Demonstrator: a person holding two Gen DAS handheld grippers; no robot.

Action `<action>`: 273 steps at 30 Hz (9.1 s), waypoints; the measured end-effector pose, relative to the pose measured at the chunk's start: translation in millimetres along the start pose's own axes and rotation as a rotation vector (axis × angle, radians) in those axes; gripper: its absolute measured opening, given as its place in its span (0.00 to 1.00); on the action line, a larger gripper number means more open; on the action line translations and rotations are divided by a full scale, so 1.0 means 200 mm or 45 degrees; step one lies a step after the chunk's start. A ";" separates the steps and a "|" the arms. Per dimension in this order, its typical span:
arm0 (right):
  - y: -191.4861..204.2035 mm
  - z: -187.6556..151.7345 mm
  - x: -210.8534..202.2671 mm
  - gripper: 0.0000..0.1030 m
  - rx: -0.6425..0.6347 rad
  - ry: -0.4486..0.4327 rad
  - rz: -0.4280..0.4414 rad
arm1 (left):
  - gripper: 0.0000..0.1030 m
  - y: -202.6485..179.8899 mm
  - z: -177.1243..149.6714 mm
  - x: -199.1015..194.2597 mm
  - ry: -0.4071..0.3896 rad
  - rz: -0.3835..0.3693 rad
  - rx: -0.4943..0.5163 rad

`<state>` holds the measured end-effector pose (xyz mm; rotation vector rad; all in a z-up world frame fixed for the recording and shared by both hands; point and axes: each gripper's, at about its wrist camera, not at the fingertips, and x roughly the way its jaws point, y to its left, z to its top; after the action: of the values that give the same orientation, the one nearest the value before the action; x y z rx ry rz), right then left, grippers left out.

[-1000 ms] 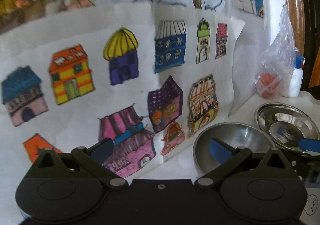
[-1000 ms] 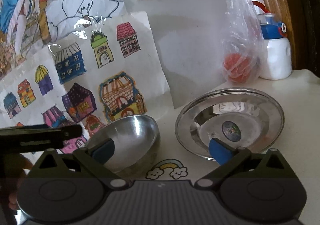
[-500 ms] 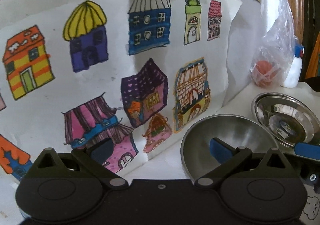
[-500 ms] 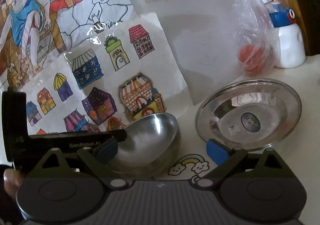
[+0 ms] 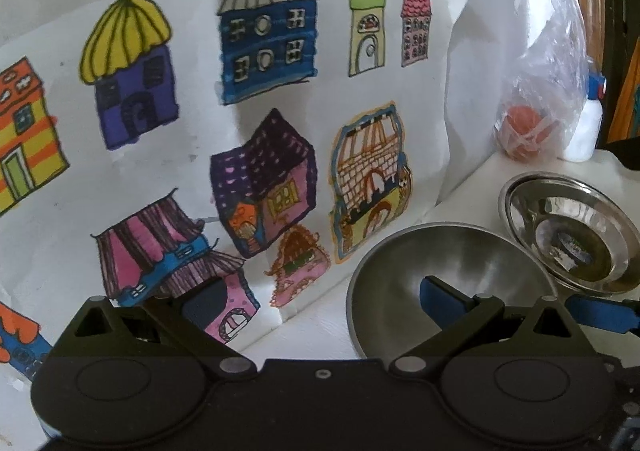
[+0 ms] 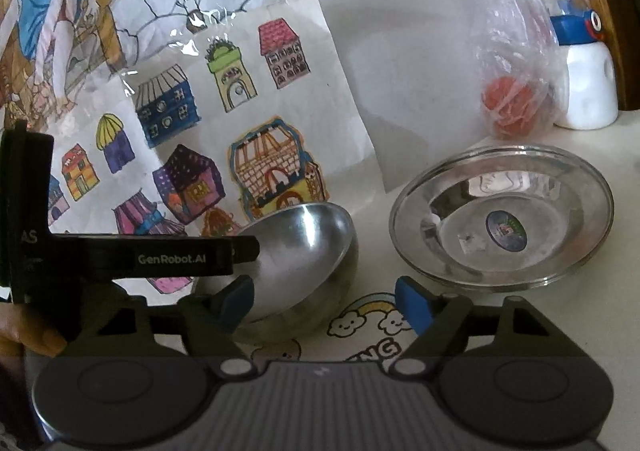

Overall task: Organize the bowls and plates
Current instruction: 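Move both open grippers to the rim of the deep steel bowl, then close the left gripper on the steel bowl rim while the right gripper closes too, then lift the steel bowl with both grippers, carry it away from the plates, lower, then open both grippers and withdraw them from the steel bowl, then move both grippers to a red-rimmed white bowl and close on its rim, then lift the white bowl with both grippers and carry it over the steel bowl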

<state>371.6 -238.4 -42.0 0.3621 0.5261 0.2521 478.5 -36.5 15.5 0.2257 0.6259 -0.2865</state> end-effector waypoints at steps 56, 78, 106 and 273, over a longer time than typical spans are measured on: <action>-0.01 0.02 -0.62 0.36 0.191 -0.011 0.033 | 0.19 -0.33 0.02 -0.66 -0.066 -0.168 -0.086; 0.26 -0.33 -1.05 0.39 0.003 0.402 0.159 | 0.24 -0.29 -0.60 -1.21 0.181 -0.144 -0.215; 0.17 -0.40 -0.97 0.50 -0.147 0.624 0.352 | 0.31 -0.33 -0.85 -1.25 0.339 -0.046 -0.445; 0.41 -0.40 -1.04 0.21 -0.540 0.553 0.200 | 0.15 -0.29 -0.89 -1.34 0.270 -0.264 -0.472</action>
<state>144.0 -208.9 18.2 -0.0710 0.8519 0.5899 155.9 12.9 29.1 -0.1689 0.9010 -0.3423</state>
